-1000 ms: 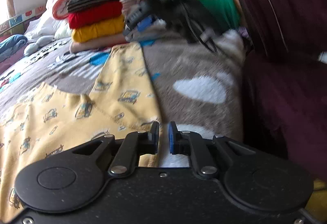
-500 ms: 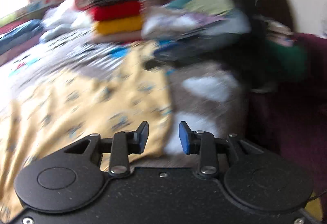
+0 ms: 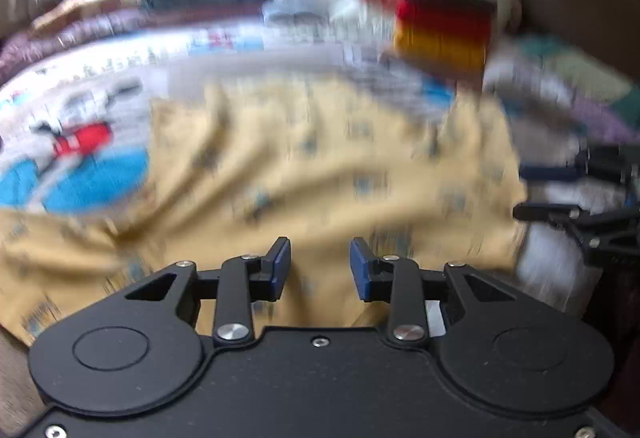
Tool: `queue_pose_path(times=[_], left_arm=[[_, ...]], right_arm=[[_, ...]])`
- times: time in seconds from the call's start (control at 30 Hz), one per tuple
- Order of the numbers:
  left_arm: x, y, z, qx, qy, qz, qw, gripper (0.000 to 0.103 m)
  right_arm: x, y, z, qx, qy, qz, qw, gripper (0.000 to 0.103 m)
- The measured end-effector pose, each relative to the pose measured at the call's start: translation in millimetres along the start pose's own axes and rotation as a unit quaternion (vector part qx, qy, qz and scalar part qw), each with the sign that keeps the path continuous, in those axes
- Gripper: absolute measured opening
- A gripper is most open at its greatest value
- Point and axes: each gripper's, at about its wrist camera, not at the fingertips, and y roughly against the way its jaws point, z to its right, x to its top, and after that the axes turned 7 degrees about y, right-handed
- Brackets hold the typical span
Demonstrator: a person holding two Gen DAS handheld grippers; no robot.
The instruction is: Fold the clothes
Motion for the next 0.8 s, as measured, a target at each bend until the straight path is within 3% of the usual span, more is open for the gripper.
queue_pose_path(times=[0.03, 0.07, 0.1, 0.17, 0.37, 0.53, 0.63, 0.7, 0.73, 0.8], left_arm=[[-1.6, 0.4, 3.5, 0.003, -0.015, 0.000, 0.9999, 0.031], [2.6, 4.4, 2.1, -0.001, -0.007, -0.001, 1.0000, 0.031], [7.8, 10.5, -2.0, -0.009, 0.006, 0.009, 0.9999, 0.032], [16.2, 21.2, -12.7, -0.010, 0.027, 0.037, 0.9989, 0.033], [57.7, 14.0, -58.0, 0.014, 0.089, 0.074, 0.9932, 0.033], [95.4, -3.1, -111.1, 0.024, 0.175, 0.083, 0.9808, 0.033], [117.9, -20.0, -144.3, 0.028, 0.199, 0.075, 0.9768, 0.033], [133.0, -30.9, -164.8, 0.038, 0.211, 0.068, 0.9744, 0.033], [139.7, -36.4, -172.8, 0.042, 0.214, 0.062, 0.9740, 0.035], [153.3, -47.9, -188.2, 0.047, 0.221, 0.047, 0.9731, 0.051]], right_arm=[[0.6, -5.4, -4.1, 0.016, 0.003, -0.014, 1.000, 0.039], [-0.5, -20.6, -5.9, 0.044, -0.008, -0.069, 0.997, 0.039], [0.1, -22.9, -2.1, 0.051, -0.032, -0.077, 0.995, 0.040], [8.9, -15.1, 11.0, 0.059, -0.063, -0.068, 0.994, 0.033], [24.3, -16.2, 55.3, 0.031, -0.154, 0.002, 0.988, 0.034], [48.6, -65.0, 101.3, 0.016, -0.208, 0.014, 0.978, 0.035], [63.6, -103.1, 125.1, 0.018, -0.229, 0.017, 0.973, 0.037], [71.7, -130.6, 146.3, 0.037, -0.264, 0.013, 0.964, 0.040], [73.4, -141.5, 153.1, 0.047, -0.277, 0.009, 0.960, 0.041], [76.1, -166.6, 171.0, 0.053, -0.288, 0.006, 0.956, 0.043]])
